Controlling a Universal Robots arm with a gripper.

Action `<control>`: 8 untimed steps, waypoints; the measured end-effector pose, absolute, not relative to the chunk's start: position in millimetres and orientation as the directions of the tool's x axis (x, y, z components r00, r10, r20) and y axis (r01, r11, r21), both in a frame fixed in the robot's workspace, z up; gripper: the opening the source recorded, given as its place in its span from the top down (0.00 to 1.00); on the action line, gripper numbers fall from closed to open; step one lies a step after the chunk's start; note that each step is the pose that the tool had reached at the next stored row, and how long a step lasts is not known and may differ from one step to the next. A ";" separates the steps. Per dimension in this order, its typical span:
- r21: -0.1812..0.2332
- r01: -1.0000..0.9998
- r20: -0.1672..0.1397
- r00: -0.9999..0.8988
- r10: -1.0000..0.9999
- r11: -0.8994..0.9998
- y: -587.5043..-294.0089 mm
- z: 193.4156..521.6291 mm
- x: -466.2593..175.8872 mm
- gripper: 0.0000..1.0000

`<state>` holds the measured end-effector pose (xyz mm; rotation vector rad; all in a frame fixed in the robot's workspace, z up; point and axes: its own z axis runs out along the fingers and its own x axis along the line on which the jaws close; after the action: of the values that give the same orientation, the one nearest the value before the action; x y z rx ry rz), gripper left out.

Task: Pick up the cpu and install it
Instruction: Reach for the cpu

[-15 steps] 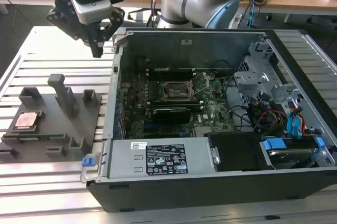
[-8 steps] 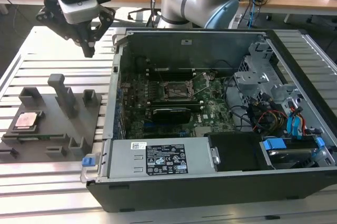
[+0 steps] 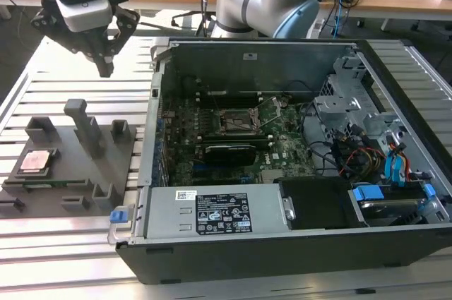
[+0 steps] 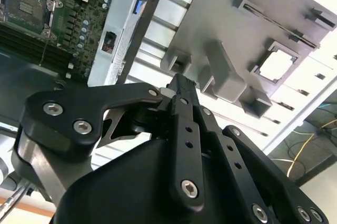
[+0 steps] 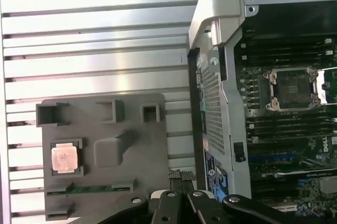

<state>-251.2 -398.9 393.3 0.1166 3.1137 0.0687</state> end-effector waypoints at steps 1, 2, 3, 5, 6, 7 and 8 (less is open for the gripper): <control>0.045 0.074 -0.023 -0.997 0.075 0.996 -398.8 393.3 -253.3 0.89; 0.045 0.074 -0.023 -0.997 0.075 0.996 -398.8 393.2 -256.4 0.89; 0.045 0.074 -0.023 -0.997 0.075 0.996 -398.8 393.3 -262.1 0.89; 0.045 0.074 -0.023 -0.997 0.075 0.996 -398.9 393.2 -271.0 0.89; 0.045 0.074 -0.023 -0.997 0.075 0.996 -398.8 393.3 -276.5 0.89; 0.045 0.074 -0.023 -0.997 0.075 0.996 -398.8 393.2 -280.0 0.89; 0.045 0.074 -0.023 -0.997 0.075 0.996 -398.8 393.3 -283.1 0.89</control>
<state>-283.1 -398.8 393.3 0.1167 3.1137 0.0686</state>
